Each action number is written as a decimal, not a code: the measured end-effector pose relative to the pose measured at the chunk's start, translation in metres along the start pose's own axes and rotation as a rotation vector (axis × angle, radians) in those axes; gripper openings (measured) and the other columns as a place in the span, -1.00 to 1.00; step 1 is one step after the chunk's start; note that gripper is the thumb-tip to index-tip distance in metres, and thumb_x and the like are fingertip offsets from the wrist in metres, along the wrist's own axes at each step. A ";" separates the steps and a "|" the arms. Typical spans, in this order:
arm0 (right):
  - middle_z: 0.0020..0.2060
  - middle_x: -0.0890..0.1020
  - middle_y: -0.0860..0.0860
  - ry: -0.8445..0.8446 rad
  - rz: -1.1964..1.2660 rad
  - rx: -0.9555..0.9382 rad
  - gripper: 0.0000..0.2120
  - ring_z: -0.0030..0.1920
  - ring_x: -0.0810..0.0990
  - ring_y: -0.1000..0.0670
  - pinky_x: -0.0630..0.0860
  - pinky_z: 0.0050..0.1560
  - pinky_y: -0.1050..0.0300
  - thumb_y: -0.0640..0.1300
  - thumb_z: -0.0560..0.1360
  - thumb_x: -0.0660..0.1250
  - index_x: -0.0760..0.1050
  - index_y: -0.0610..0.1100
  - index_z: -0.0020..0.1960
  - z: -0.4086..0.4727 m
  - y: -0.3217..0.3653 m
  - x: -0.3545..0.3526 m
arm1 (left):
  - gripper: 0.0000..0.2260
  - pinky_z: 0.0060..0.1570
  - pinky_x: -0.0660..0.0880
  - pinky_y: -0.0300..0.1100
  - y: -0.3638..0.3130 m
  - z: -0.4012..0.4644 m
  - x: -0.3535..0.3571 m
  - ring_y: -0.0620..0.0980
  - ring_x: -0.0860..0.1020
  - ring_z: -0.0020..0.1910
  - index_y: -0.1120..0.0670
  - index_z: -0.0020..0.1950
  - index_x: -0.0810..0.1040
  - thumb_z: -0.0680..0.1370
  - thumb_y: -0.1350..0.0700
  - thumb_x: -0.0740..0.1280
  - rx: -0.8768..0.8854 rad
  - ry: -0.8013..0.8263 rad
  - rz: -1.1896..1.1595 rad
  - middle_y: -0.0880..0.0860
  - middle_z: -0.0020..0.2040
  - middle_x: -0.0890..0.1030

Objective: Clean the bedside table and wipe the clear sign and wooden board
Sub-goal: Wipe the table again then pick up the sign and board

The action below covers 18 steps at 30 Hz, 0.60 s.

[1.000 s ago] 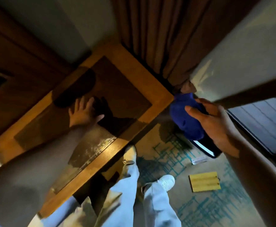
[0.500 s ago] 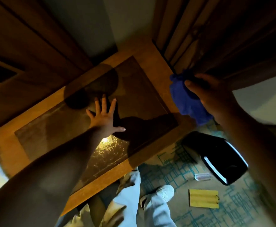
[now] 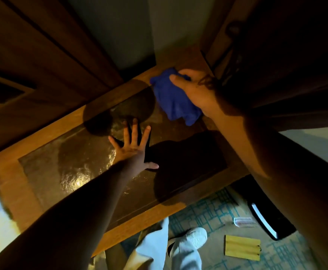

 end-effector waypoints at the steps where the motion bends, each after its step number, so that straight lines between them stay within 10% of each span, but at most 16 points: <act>1: 0.04 0.65 -0.01 -0.002 -0.008 0.023 -0.79 0.05 0.62 0.00 0.56 0.06 0.11 0.06 0.56 0.38 0.58 -0.01 0.14 0.005 -0.007 0.006 | 0.27 0.33 -0.10 0.62 0.001 0.005 0.001 0.33 -0.40 0.53 -0.11 0.51 -0.54 0.24 -0.56 0.32 -0.005 0.009 -0.010 0.18 0.56 -0.46; 7: 0.20 0.60 -0.20 -0.071 -0.084 0.098 -0.63 0.12 0.52 -0.02 0.46 0.07 0.22 -0.11 0.56 0.41 0.51 -0.27 0.29 0.016 -0.053 0.010 | 0.35 0.26 -0.09 0.68 -0.002 0.012 0.007 0.36 -0.41 0.52 -0.12 0.50 -0.56 0.17 -0.54 0.40 -0.005 -0.008 -0.044 0.19 0.55 -0.47; 12: 0.01 0.62 -0.04 -0.075 -0.306 0.060 -0.68 0.04 0.60 -0.08 0.53 0.16 -0.11 0.03 0.52 0.42 0.54 -0.11 0.19 0.030 -0.056 -0.007 | 0.35 0.25 -0.12 0.67 0.002 0.016 0.006 0.31 -0.46 0.47 -0.13 0.51 -0.53 0.14 -0.56 0.38 -0.012 -0.055 -0.050 0.18 0.58 -0.39; 18: 0.21 0.58 -0.16 -0.367 -0.492 0.189 -0.30 0.19 0.57 -0.22 0.53 0.18 -0.13 0.38 0.38 0.15 0.46 -0.11 0.29 0.013 -0.073 -0.053 | 0.35 0.24 -0.10 0.69 0.001 0.014 0.006 0.32 -0.47 0.46 -0.11 0.52 -0.52 0.13 -0.57 0.36 0.000 -0.054 -0.051 0.20 0.57 -0.41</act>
Point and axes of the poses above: each hand's wrist, its own z-axis towards the middle knuckle, its own x-axis out of the palm, y = z × x, the point moved 10 cm from there along z, towards the middle knuckle
